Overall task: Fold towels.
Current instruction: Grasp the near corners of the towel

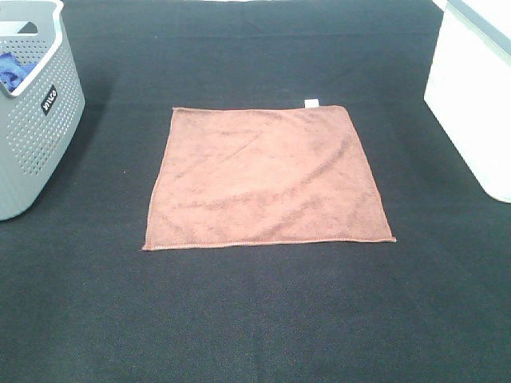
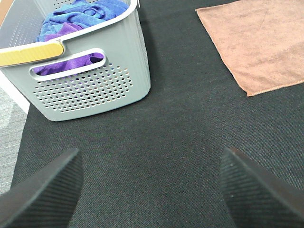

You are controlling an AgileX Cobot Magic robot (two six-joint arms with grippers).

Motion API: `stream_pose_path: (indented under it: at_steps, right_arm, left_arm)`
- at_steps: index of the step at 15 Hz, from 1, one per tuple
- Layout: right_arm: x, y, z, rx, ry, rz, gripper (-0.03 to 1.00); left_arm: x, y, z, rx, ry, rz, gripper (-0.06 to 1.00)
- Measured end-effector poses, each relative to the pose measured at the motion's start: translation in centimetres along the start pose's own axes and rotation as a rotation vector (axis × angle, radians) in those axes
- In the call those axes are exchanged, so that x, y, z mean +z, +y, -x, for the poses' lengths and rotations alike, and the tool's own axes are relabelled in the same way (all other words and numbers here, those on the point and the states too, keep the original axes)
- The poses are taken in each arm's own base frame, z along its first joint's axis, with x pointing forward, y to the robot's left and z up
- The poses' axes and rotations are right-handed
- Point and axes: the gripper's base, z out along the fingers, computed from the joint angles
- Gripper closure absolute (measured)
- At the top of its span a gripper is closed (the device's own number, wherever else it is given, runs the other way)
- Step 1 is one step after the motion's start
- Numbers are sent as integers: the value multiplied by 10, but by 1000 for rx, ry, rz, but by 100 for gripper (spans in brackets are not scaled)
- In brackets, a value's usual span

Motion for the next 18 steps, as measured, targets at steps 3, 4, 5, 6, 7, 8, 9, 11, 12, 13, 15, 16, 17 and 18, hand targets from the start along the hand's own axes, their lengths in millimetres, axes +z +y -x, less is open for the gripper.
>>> stream_pose_path:
  at_steps: [3, 4, 5, 6, 7, 8, 9, 11, 12, 13, 15, 16, 17, 18]
  right_arm:
    - [0, 0, 0, 0, 0, 0, 23]
    - [0, 0, 0, 0, 0, 0, 23]
    - [0, 0, 0, 0, 0, 0, 23]
    - [0, 0, 0, 0, 0, 0, 23]
    - [0, 0, 0, 0, 0, 0, 23]
    - [0, 0, 0, 0, 0, 0, 23]
    - [0, 0, 0, 0, 0, 0, 23]
    - [0, 0, 0, 0, 0, 0, 23]
    - [0, 0, 0, 0, 0, 0, 23]
    - [0, 0, 0, 0, 0, 0, 23]
    - [0, 0, 0, 0, 0, 0, 23]
    - [0, 0, 0, 0, 0, 0, 23]
    - [0, 0, 0, 0, 0, 0, 23]
    - [0, 0, 0, 0, 0, 0, 23]
  left_arm:
    - [0, 0, 0, 0, 0, 0, 19]
    - [0, 0, 0, 0, 0, 0, 19]
    - [0, 0, 0, 0, 0, 0, 19]
    - [0, 0, 0, 0, 0, 0, 19]
    - [0, 0, 0, 0, 0, 0, 19]
    - [0, 0, 0, 0, 0, 0, 19]
    - [0, 0, 0, 0, 0, 0, 19]
    - [0, 0, 0, 0, 0, 0, 19]
    - [0, 0, 0, 0, 0, 0, 19]
    - [0, 0, 0, 0, 0, 0, 19]
    - [0, 0, 0, 0, 0, 0, 19]
    - [0, 0, 0, 0, 0, 0, 19]
    - [0, 0, 0, 0, 0, 0, 19]
    - [0, 0, 0, 0, 0, 0, 19]
